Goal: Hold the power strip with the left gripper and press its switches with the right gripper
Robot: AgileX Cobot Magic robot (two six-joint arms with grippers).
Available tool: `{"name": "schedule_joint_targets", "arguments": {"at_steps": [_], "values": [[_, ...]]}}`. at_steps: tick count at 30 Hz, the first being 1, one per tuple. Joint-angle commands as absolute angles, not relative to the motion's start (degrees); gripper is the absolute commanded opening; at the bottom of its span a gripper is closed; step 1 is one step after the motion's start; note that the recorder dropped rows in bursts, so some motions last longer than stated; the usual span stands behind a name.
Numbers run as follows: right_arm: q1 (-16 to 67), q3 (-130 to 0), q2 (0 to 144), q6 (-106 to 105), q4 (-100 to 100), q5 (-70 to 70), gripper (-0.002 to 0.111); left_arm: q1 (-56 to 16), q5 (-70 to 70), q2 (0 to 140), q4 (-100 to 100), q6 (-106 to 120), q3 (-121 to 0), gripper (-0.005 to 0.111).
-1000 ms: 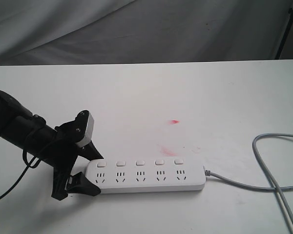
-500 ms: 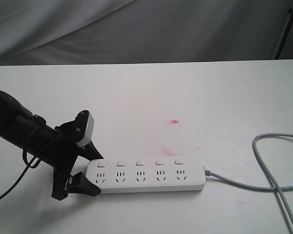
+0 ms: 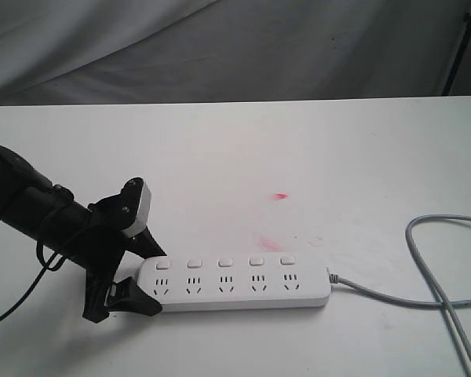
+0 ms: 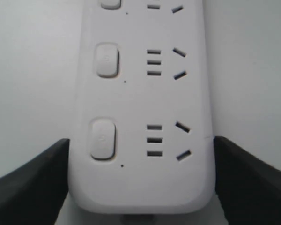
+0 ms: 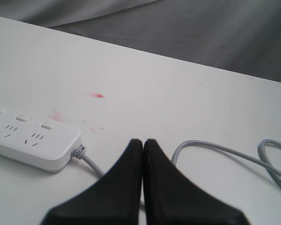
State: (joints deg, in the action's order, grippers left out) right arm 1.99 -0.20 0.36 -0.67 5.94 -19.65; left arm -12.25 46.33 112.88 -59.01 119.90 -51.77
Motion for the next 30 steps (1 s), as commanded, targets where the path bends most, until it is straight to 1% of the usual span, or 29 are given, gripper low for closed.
{"name": "schedule_joint_targets", "arguments": {"at_steps": [1, 24, 30], "values": [[2.12, 0.00, 0.00, -0.64, 5.59, -19.51, 0.000, -12.61, 46.26, 112.78, -59.47, 119.99, -51.48, 0.000], [2.12, 0.00, 0.00, -1.16, 6.27, -19.38, 0.000, -12.61, 46.26, 112.78, -59.47, 119.99, -51.48, 0.000], [2.12, 0.00, 0.00, -1.27, 12.14, -12.02, 0.000, -12.61, 46.26, 112.78, -59.47, 119.99, -51.48, 0.000]]}}
